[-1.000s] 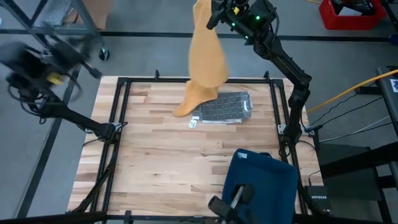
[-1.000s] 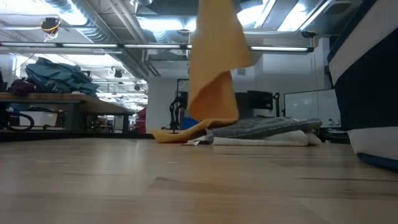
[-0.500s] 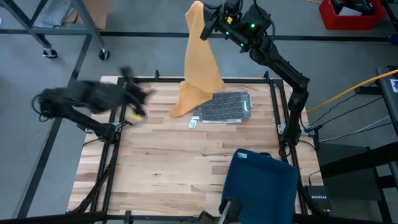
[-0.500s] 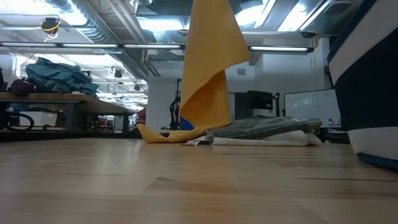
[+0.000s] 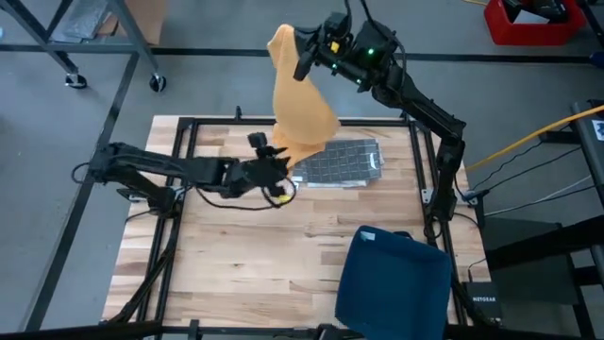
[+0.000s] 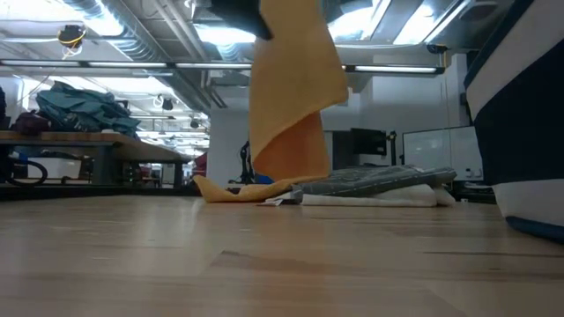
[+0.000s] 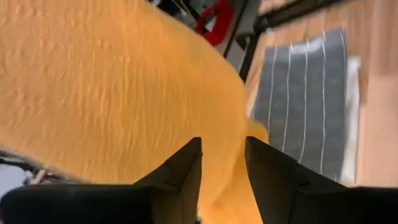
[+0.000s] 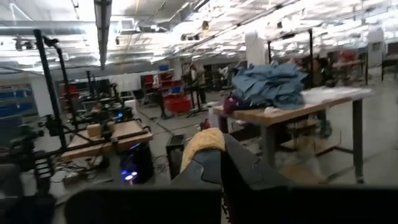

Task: Fold towel
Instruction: Fold the yellow kitchen towel

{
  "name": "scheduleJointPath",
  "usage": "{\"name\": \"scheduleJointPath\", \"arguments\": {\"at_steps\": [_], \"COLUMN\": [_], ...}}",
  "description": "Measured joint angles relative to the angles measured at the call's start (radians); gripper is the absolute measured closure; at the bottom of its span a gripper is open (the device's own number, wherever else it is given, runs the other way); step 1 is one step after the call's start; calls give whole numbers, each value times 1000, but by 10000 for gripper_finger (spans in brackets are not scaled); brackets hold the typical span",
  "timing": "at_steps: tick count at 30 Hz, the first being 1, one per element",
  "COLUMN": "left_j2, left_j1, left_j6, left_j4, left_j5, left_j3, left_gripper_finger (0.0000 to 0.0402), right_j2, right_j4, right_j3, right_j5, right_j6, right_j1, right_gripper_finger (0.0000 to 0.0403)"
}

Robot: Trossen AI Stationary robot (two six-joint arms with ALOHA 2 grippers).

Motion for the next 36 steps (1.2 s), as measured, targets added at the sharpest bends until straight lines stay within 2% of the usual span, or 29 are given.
{"name": "scheduleJointPath", "arguments": {"at_steps": [2,5,7,9,14,18,24,27,30,33,36], "left_j2": [28,36,34,36,56,121,269,346,408,451,460], "left_j1": [-2,-18,-33,-48,-58,-57,-55,-47,-33,-8,31], "left_j6": [-10,-40,-68,-95,-155,-194,-118,-87,-30,75,162], "left_j4": [82,139,140,132,139,145,198,295,407,481,494], "left_j5": [2,22,39,78,274,399,438,427,363,218,11], "left_j3": [-1,-1,0,-1,-1,-1,-1,-1,-1,-2,-2], "left_gripper_finger": [293,302,308,312,320,321,325,334,347,363,381], "right_j2": [0,0,0,0,-1,-1,-1,-1,-1,-2,-4], "right_j4": [-26,-100,-149,-174,-181,-185,-185,-185,-187,-192,-192], "right_j3": [0,1,1,2,3,3,3,3,3,3,3], "right_j5": [77,280,413,480,483,481,481,480,480,480,480], "right_j6": [-11,-124,-167,-182,-177,-177,-178,-178,-179,-187,-242], "right_j1": [24,57,74,91,138,182,231,246,260,271,282], "right_gripper_finger": [402,402,402,402,402,402,402,402,402,402,402]}}
